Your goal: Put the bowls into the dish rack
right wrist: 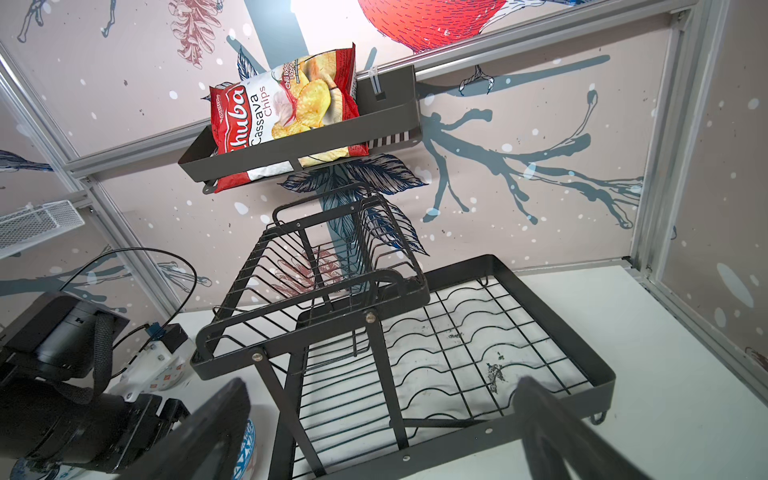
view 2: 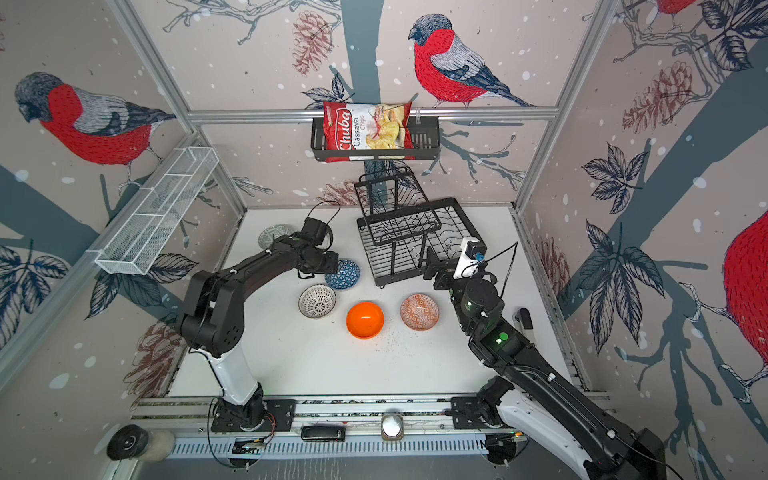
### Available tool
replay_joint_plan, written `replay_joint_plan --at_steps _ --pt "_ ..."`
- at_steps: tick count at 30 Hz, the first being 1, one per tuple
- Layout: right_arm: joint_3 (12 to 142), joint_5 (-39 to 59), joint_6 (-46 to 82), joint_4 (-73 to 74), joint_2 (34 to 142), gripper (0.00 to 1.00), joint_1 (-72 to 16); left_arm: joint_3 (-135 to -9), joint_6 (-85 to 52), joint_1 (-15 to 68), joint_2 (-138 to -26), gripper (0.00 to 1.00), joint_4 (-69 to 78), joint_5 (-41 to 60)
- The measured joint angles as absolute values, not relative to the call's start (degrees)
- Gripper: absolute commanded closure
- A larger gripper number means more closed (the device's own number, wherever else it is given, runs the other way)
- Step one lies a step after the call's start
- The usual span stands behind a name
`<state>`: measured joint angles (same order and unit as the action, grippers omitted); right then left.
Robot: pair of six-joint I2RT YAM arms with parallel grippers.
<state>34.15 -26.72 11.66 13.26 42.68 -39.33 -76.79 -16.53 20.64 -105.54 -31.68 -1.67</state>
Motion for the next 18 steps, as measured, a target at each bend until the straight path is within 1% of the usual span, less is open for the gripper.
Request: replay_joint_plan --at_steps 6,9,11,13,14,15,18 --pt "33.71 -27.07 11.64 13.04 41.80 0.01 -38.96 -77.19 -16.73 20.71 -108.47 0.43 -33.52 -4.64" --pt "33.61 -27.05 11.62 12.95 41.78 0.00 -38.83 -77.19 -17.21 20.71 -109.36 0.53 -33.61 -4.67" --pt "33.56 -27.05 11.62 12.99 41.78 0.00 -38.72 -77.30 -17.76 20.71 -109.65 0.62 -33.61 -4.58" --pt "33.52 -27.05 11.60 12.97 41.80 0.00 -38.63 -77.82 -17.85 20.73 -110.15 0.65 -33.63 -4.60" --pt "33.50 -27.05 11.55 12.97 41.80 0.01 -38.59 -78.28 -18.13 20.75 -110.52 0.73 -33.67 -4.75" --pt "33.50 -27.05 11.40 12.97 41.80 0.00 -38.59 -78.76 -18.35 20.75 -110.85 0.78 -33.91 -4.91" --pt "33.50 -27.09 10.55 12.97 41.80 0.00 -38.33 -80.82 -19.73 20.75 -111.98 0.93 -35.35 -6.31"
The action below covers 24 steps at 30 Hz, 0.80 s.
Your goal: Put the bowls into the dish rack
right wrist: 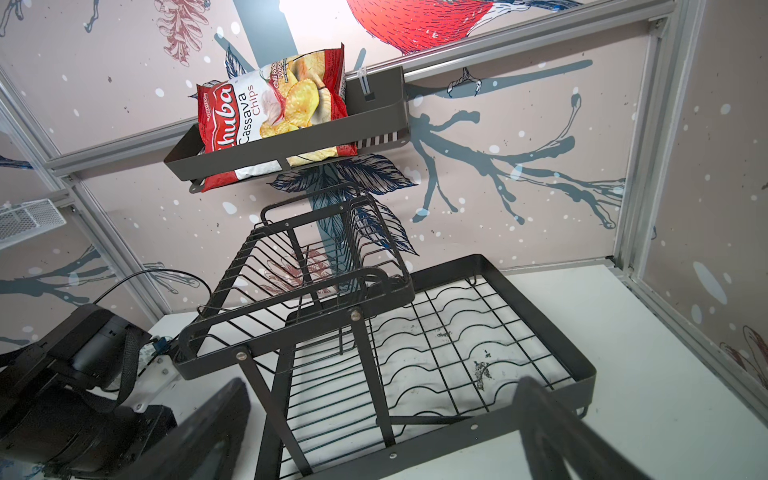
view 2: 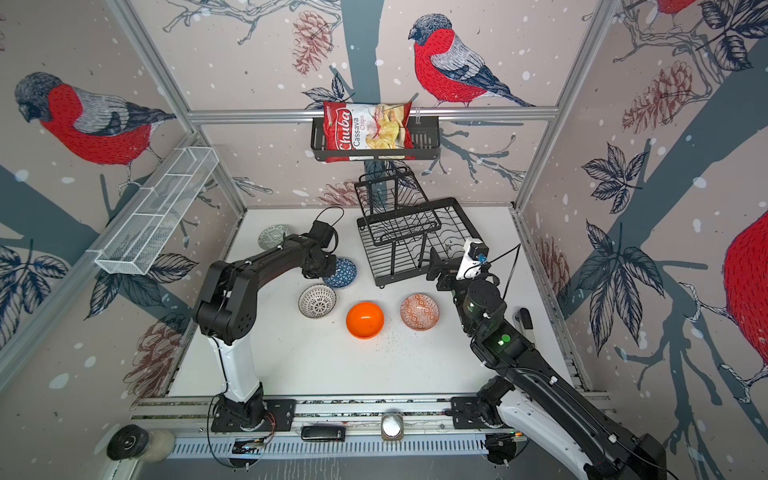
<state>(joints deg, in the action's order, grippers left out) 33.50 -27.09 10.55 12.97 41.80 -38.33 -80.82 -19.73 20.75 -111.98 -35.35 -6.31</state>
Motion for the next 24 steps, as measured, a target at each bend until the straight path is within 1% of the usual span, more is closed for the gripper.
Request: replay_joint_plan --at_steps 1,3,7,19,21,24 --pt "33.47 -27.09 10.55 12.97 41.76 0.00 -38.13 -81.62 -20.27 20.75 -111.98 0.96 -35.05 -6.31" --pt "33.45 -27.09 10.55 12.97 41.71 0.01 -37.82 -82.59 -19.97 20.80 -111.85 0.98 -33.87 -8.05" --pt "33.23 -27.05 10.52 13.04 41.71 0.01 -37.71 -82.06 -21.19 18.79 -111.66 0.99 -34.02 -9.37" --pt "32.80 -26.96 10.55 13.15 41.98 0.00 -37.36 -73.58 -22.02 7.20 -105.14 1.00 -33.26 -13.02" --pt "32.58 -26.76 10.55 13.23 42.24 0.00 -37.23 -72.31 -22.02 5.56 -104.40 0.98 -32.60 -12.67" --pt "32.53 -26.55 10.57 13.21 42.57 0.00 -37.12 -71.22 -21.98 3.79 -103.88 0.92 -31.73 -11.68"
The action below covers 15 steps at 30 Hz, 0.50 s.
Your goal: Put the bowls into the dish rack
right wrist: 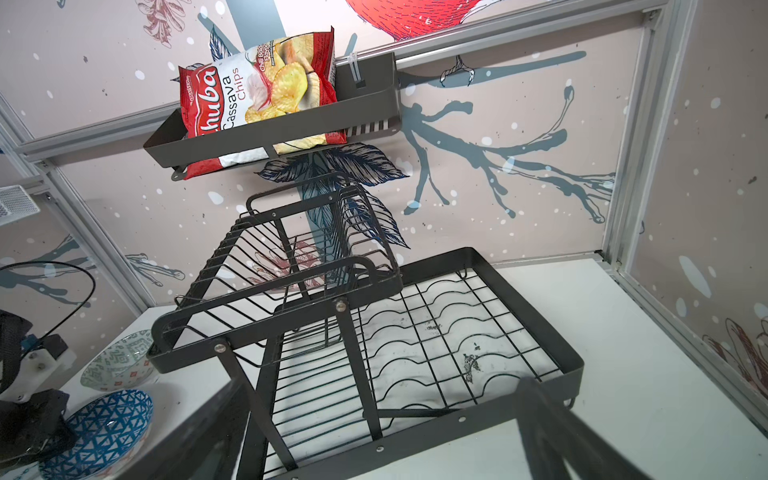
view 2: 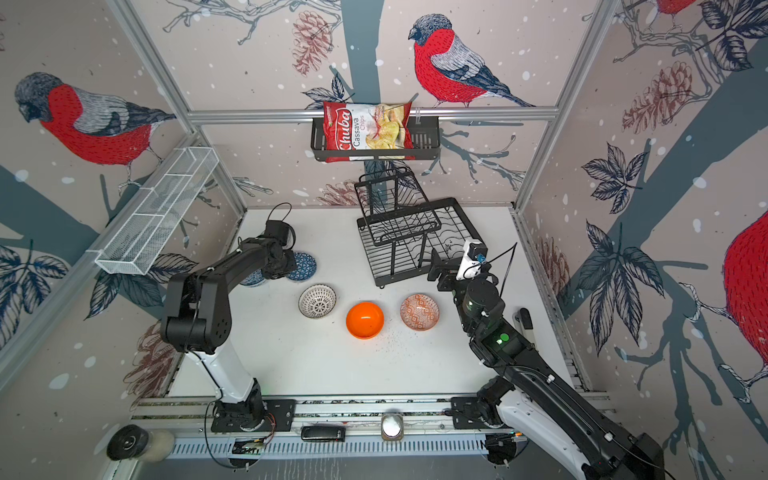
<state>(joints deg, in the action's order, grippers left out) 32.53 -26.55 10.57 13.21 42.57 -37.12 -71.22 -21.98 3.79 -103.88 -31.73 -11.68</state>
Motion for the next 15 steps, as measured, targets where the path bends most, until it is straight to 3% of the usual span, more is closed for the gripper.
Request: replay_joint_plan --at_steps 5,15 --pt "32.53 -26.50 10.59 13.13 43.07 0.00 -36.93 -70.48 -20.91 2.46 -103.59 0.83 -31.27 -10.66" --pt "32.80 -26.37 11.90 12.78 43.13 0.01 -35.18 -69.58 -19.46 2.17 -102.67 0.52 -35.42 -11.73"
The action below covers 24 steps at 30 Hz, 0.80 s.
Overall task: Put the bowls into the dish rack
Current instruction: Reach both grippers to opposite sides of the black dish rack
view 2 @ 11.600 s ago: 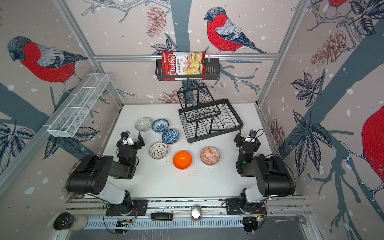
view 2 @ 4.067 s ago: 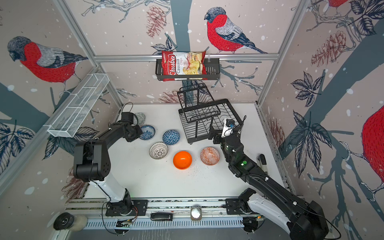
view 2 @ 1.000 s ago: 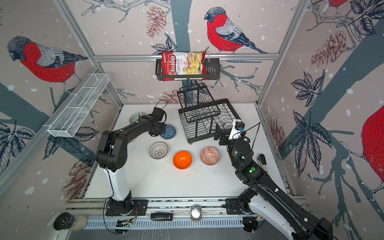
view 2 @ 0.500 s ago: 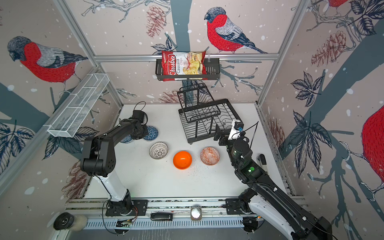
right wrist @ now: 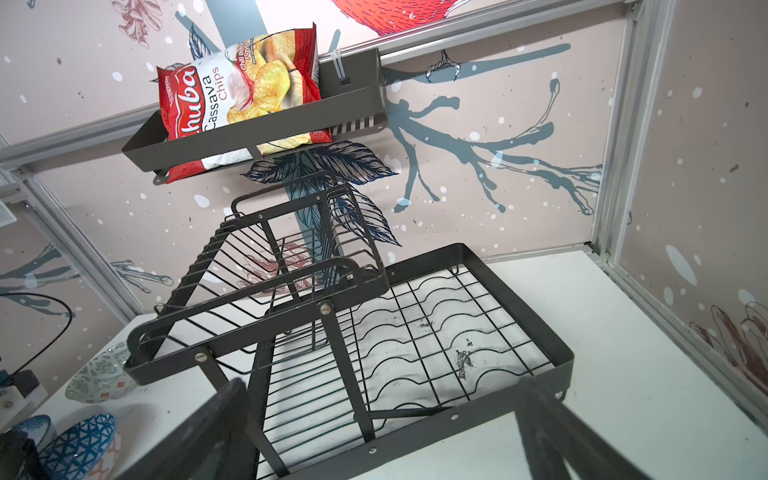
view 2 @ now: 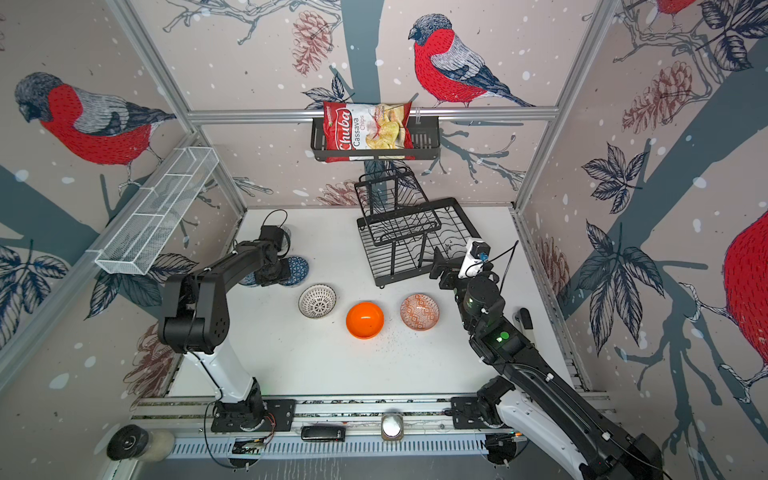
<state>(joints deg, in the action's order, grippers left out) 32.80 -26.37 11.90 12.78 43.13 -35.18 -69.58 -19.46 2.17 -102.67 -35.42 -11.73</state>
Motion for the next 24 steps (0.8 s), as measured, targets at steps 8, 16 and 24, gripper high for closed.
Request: replay_joint_plan --at_steps 8,16,24 --pt "34.09 -25.26 13.65 11.22 45.06 0.00 -32.42 -69.10 -19.03 2.13 -97.78 0.24 -34.70 -8.40" --pt "34.48 -22.59 17.02 8.01 46.61 0.01 -26.61 -67.64 -18.31 2.74 -86.06 0.03 -29.74 2.46" --pt "36.14 -19.00 21.32 4.67 52.88 0.00 -16.97 -66.48 -22.74 11.49 -79.81 0.02 -22.48 12.58"
